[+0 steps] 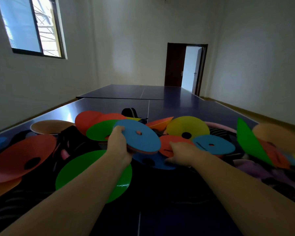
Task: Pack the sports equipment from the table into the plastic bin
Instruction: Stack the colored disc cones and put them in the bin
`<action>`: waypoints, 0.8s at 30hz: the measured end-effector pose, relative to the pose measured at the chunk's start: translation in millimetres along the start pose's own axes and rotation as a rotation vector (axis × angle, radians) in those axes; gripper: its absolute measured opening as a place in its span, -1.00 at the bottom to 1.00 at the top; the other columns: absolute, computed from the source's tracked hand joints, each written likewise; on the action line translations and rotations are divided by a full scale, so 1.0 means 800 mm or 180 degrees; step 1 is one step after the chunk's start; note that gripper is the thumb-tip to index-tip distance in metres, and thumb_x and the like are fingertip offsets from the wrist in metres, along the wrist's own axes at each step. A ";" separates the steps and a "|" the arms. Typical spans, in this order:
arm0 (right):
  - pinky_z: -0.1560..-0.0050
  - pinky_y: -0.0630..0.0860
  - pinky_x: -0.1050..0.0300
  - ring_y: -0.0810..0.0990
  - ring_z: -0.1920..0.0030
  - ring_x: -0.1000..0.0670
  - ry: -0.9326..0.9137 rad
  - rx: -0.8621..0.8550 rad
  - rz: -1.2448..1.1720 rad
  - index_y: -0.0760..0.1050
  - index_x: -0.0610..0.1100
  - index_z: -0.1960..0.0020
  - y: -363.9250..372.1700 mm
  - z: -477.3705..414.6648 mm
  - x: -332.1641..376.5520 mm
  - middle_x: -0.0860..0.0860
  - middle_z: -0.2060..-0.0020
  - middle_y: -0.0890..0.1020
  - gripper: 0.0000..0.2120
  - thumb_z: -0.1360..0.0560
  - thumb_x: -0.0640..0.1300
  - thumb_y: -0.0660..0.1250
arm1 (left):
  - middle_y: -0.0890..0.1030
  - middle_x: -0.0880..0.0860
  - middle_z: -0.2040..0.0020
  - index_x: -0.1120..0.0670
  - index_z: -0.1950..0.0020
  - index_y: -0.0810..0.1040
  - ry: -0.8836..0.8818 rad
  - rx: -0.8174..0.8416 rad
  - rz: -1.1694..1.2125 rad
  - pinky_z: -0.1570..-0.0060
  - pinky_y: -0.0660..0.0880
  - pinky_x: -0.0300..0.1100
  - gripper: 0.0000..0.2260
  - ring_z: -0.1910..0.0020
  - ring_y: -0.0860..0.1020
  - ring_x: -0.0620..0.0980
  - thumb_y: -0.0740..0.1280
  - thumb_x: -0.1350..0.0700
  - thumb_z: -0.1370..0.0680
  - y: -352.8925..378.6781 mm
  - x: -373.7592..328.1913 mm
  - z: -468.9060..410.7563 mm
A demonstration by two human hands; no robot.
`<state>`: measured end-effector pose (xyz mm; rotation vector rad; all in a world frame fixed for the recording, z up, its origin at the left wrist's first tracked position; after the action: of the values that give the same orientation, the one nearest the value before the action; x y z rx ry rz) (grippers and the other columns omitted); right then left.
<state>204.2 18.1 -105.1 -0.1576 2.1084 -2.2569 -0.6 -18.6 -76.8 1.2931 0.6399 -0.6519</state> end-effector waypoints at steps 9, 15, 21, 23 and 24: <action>0.13 0.50 0.03 0.63 -0.01 -0.19 0.0079 -0.1005 -0.0197 0.55 -0.15 -0.19 -0.040 -0.005 0.011 -0.14 0.03 0.63 -0.76 -0.57 -0.29 0.22 | 0.63 0.14 -0.04 0.10 -0.34 0.42 0.0053 0.0029 -0.0024 0.02 0.59 0.10 -0.72 0.01 0.63 0.16 0.24 0.04 -0.66 0.012 0.009 -0.006; 0.39 0.24 0.16 0.39 0.35 0.07 0.0022 -0.2326 -0.0755 0.44 0.10 -0.10 -0.121 0.059 0.002 0.12 0.29 0.44 -0.84 -0.60 -0.14 0.22 | 0.67 0.17 -0.12 0.13 -0.35 0.51 -0.0059 0.0240 -0.0269 0.09 0.61 0.05 -0.49 -0.02 0.67 0.15 0.37 -0.17 -0.54 0.032 0.019 0.002; -0.33 0.43 0.05 0.48 -0.33 0.01 -0.1346 -0.1747 -0.0269 0.33 0.04 -0.50 -0.074 0.108 0.036 0.02 -0.41 0.48 -0.54 -0.62 -0.16 0.17 | 0.71 0.17 -0.05 0.15 -0.26 0.56 -0.0206 0.0797 -0.0070 0.00 0.62 0.06 -0.41 -0.05 0.68 0.15 0.27 -0.32 -0.51 0.079 0.061 0.029; -0.44 0.27 0.14 0.34 -0.46 0.09 -0.1556 -0.1378 -0.0648 0.28 -0.01 -0.54 -0.068 0.129 0.022 0.06 -0.49 0.37 -0.53 -0.64 -0.20 0.15 | 0.73 0.16 0.10 0.18 -0.11 0.58 -0.0345 0.0915 -0.0091 0.01 0.59 0.05 -0.61 0.04 0.67 0.14 0.26 -0.15 -0.61 0.092 0.078 0.042; -0.47 0.24 0.18 0.31 -0.47 0.14 -0.1587 -0.1226 -0.0935 0.28 0.03 -0.54 -0.067 0.137 0.012 0.11 -0.50 0.35 -0.55 -0.66 -0.17 0.17 | 0.73 0.15 0.12 0.18 -0.09 0.57 -0.0384 0.0920 -0.0118 -0.02 0.57 0.06 -0.68 0.04 0.66 0.14 0.25 -0.07 -0.63 0.094 0.085 0.044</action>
<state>207.9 -87.7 -44.0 -0.9865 2.2955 -1.6451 103.0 -47.4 -73.4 1.4982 0.4830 -0.8698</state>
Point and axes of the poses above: each hand's wrist, its own z-axis away from the middle knuckle, its own y-axis out of the palm, x = y × z, the point moved 7 cm from there along -z, towards the middle knuckle
